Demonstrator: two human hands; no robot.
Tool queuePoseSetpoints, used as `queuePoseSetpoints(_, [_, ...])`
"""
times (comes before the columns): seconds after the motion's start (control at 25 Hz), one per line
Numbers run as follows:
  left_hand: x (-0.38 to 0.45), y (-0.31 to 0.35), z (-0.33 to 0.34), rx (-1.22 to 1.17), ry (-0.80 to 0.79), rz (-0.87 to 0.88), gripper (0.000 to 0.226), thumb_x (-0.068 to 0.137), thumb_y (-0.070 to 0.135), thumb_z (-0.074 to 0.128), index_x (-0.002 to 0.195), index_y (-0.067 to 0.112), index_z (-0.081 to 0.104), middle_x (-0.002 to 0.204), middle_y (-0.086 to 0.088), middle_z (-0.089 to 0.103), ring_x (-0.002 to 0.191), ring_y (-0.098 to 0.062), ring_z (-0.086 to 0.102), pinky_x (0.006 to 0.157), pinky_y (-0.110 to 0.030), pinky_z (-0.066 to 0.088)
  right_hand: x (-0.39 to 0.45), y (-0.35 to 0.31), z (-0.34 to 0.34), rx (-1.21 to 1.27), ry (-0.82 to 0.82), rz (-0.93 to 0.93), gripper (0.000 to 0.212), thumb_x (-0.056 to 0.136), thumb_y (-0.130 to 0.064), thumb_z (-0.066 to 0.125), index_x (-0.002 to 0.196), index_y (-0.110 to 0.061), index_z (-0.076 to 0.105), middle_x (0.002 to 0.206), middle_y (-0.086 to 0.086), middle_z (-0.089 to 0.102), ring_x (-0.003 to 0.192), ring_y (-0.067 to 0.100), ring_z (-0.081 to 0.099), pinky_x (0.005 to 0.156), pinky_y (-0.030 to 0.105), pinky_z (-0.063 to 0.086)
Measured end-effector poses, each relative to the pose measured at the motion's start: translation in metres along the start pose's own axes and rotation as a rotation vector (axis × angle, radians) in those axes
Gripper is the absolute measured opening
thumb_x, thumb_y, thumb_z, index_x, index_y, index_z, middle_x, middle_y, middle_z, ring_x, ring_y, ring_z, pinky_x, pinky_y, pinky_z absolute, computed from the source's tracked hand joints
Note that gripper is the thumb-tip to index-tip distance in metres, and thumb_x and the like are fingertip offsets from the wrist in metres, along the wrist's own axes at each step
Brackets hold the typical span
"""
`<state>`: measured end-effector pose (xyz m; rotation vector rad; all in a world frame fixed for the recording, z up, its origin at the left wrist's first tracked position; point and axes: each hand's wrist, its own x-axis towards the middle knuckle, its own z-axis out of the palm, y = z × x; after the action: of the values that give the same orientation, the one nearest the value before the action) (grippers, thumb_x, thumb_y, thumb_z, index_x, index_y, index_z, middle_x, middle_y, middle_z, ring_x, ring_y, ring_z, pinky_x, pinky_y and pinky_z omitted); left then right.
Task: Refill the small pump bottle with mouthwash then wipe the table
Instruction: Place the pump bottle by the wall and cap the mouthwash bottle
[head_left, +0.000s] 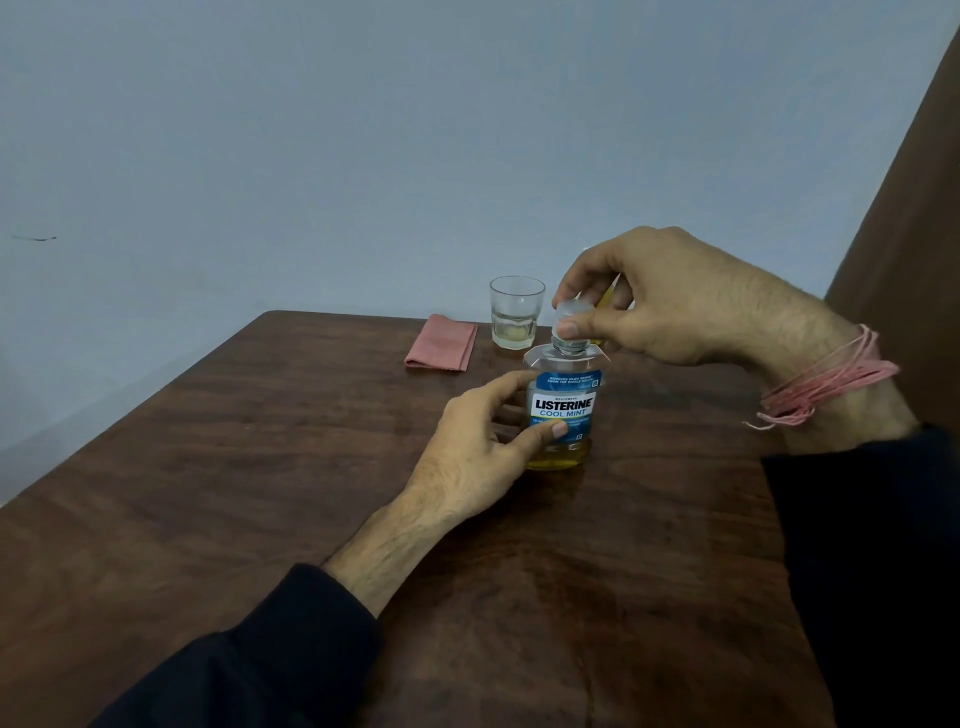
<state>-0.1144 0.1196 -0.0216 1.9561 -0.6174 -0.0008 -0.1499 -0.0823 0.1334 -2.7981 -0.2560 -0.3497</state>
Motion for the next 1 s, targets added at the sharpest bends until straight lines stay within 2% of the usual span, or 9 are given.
queuePoseSetpoints(0.28, [0.001,0.001,0.0,-0.009,-0.002,-0.001,0.061,0.104,0.036,0.083,0.161,0.033,0.062,0.149,0.011,0.074,0.133,-0.007,0.072,0.115,-0.041,0.063,0.003,0.003,0.003,-0.025,0.034,-0.01,0.038,0.087,-0.058,0.085,0.114,-0.032,0.077,0.092,-0.02,0.071,0.081,-0.003,0.065,0.076,0.027,0.053])
queuePoseSetpoints(0.52, [0.002,-0.003,0.0,-0.025,-0.001,0.001,0.061,0.103,0.036,0.085,0.16,0.034,0.063,0.147,0.013,0.075,0.132,-0.004,0.072,0.114,-0.039,0.063,0.006,0.008,0.004,-0.002,0.039,-0.023,0.045,0.084,-0.062,0.085,0.116,-0.032,0.077,0.093,-0.02,0.071,0.079,-0.004,0.066,0.072,0.021,0.049])
queuePoseSetpoints(0.6, [0.003,-0.006,0.001,-0.037,-0.004,-0.001,0.06,0.102,0.037,0.086,0.158,0.035,0.064,0.144,0.014,0.077,0.131,-0.004,0.073,0.113,-0.04,0.063,0.005,0.014,0.001,0.031,-0.033,-0.003,0.052,0.074,-0.069,0.089,0.114,-0.038,0.075,0.094,-0.022,0.074,0.075,-0.01,0.067,0.07,0.019,0.047])
queuePoseSetpoints(0.68, [0.004,-0.008,0.002,-0.043,0.0,-0.005,0.06,0.101,0.037,0.087,0.157,0.036,0.065,0.142,0.015,0.076,0.129,-0.004,0.074,0.112,-0.039,0.064,0.004,0.025,-0.002,0.034,-0.179,0.057,0.071,0.059,-0.07,0.094,0.12,-0.042,0.071,0.098,-0.023,0.079,0.079,-0.012,0.069,0.079,0.025,0.051])
queuePoseSetpoints(0.76, [0.007,-0.011,0.003,-0.008,0.031,0.006,0.061,0.099,0.038,0.089,0.155,0.037,0.066,0.14,0.018,0.073,0.125,-0.001,0.074,0.107,-0.032,0.065,0.006,0.04,0.005,0.064,-0.318,0.122,0.084,0.054,-0.059,0.099,0.129,-0.034,0.071,0.101,-0.02,0.083,0.09,-0.005,0.075,0.096,0.033,0.057])
queuePoseSetpoints(0.84, [0.01,-0.013,0.003,-0.012,0.066,0.015,0.06,0.094,0.038,0.093,0.151,0.037,0.071,0.131,0.018,0.078,0.119,0.003,0.076,0.101,-0.021,0.065,0.008,0.053,0.023,0.197,-0.441,0.129,0.076,0.065,-0.04,0.102,0.134,-0.023,0.073,0.108,-0.013,0.085,0.095,0.003,0.08,0.105,0.038,0.061])
queuePoseSetpoints(0.92, [0.016,-0.01,0.004,-0.018,0.091,0.022,0.057,0.089,0.037,0.098,0.143,0.035,0.079,0.119,0.02,0.085,0.113,0.006,0.077,0.096,-0.012,0.062,0.006,0.07,0.045,0.344,-0.467,0.111,0.057,0.081,-0.022,0.097,0.134,-0.018,0.075,0.115,-0.004,0.084,0.095,0.004,0.08,0.1,0.035,0.065])
queuePoseSetpoints(1.0, [0.028,-0.007,0.012,-0.027,0.109,0.02,0.051,0.085,0.036,0.101,0.133,0.032,0.084,0.111,0.023,0.086,0.106,0.008,0.079,0.091,-0.013,0.063,0.004,0.095,0.062,0.472,-0.38,0.153,0.045,0.088,-0.014,0.091,0.13,-0.015,0.076,0.12,0.003,0.082,0.1,0.014,0.08,0.095,0.04,0.067])
